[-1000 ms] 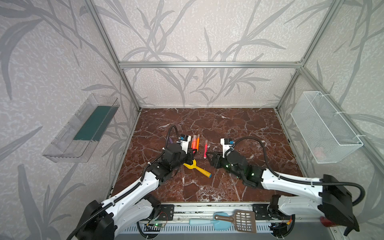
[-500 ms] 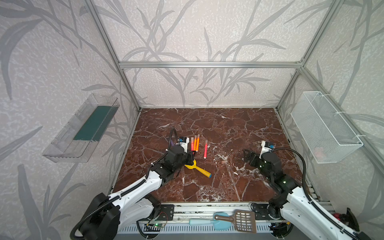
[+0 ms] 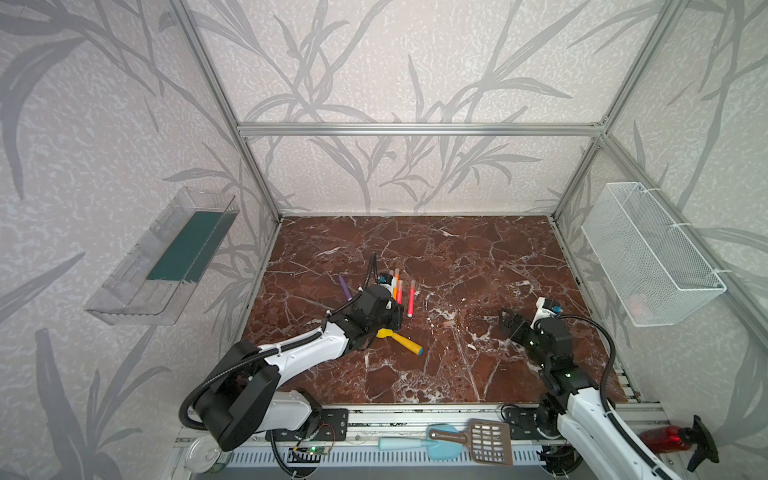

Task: Insert the pens into the pen caps
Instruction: 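Lay the capped pink marker by the highlighters with left gripper while right retracts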

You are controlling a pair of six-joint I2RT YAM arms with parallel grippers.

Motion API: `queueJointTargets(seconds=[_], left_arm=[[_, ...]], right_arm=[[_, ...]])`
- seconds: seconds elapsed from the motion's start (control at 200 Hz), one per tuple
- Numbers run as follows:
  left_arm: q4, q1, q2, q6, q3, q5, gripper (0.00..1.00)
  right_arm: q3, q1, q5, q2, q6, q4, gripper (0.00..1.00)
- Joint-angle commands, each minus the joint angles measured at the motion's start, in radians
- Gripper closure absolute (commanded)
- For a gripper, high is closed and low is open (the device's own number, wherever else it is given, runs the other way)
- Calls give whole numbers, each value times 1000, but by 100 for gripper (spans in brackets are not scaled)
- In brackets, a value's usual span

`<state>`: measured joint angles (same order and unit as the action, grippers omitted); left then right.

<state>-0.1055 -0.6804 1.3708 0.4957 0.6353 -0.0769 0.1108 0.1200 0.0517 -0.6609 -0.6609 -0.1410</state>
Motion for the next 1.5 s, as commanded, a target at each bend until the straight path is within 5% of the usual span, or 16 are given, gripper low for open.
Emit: queueJointTargets(seconds=[0.0, 0.16, 0.29, 0.845, 0.94, 1.229, 1.494], left_arm=[[3, -6, 76, -19, 68, 7, 100], [50, -7, 197, -60, 171, 65, 100], [79, 3, 283, -62, 242, 82, 100], [218, 44, 516, -56, 444, 132, 100], [221, 46, 531, -56, 453, 126, 100], [220, 47, 507, -65, 460, 97, 70], [224, 48, 415, -81, 444, 62, 61]], right_arm=[[-1, -79, 154, -134, -13, -213, 2], [44, -192, 362, -446, -54, -450, 7], [131, -214, 531, -582, -13, -416, 16], [-17, -126, 274, -41, -12, -113, 1], [-25, -126, 277, -35, -16, -124, 1], [-3, -126, 295, -119, 1, -179, 1], [25, -128, 312, -227, 3, -244, 1]])
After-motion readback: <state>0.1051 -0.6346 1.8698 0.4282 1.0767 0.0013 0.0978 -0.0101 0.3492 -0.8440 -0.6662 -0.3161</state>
